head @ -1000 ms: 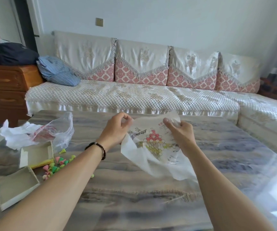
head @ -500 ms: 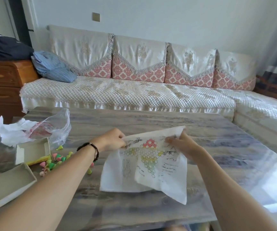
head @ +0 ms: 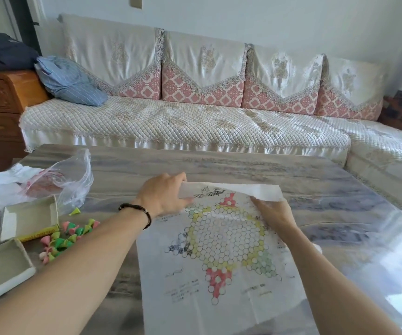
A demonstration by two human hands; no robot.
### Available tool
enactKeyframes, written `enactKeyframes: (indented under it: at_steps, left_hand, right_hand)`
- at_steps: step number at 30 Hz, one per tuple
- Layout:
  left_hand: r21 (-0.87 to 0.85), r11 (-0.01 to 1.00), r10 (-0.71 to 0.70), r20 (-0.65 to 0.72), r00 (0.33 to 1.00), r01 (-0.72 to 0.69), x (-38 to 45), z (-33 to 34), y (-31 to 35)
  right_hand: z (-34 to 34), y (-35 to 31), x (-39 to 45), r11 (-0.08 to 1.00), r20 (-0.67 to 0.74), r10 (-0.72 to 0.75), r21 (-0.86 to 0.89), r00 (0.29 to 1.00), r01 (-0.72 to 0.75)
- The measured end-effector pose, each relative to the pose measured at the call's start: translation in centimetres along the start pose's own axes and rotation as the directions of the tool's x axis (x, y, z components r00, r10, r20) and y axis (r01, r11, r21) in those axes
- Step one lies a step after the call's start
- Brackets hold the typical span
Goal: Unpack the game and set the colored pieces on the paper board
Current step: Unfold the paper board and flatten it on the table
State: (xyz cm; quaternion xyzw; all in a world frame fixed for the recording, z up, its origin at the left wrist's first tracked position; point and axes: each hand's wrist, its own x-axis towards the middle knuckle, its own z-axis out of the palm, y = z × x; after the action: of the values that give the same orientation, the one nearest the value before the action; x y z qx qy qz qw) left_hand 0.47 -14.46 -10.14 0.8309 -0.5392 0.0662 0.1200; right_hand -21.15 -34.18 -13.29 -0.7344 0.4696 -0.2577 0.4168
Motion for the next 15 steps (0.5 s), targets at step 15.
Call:
enactKeyframes:
  at_steps: [15]
  left_hand:
    - [-0.001,0.998,0.064,0.103,0.993,-0.065,-1.6,11.4,2.4]
  right_hand:
    - [4.1,3.5,4.9,0.927,-0.013,0.165,-0.340,0.986,-0.159]
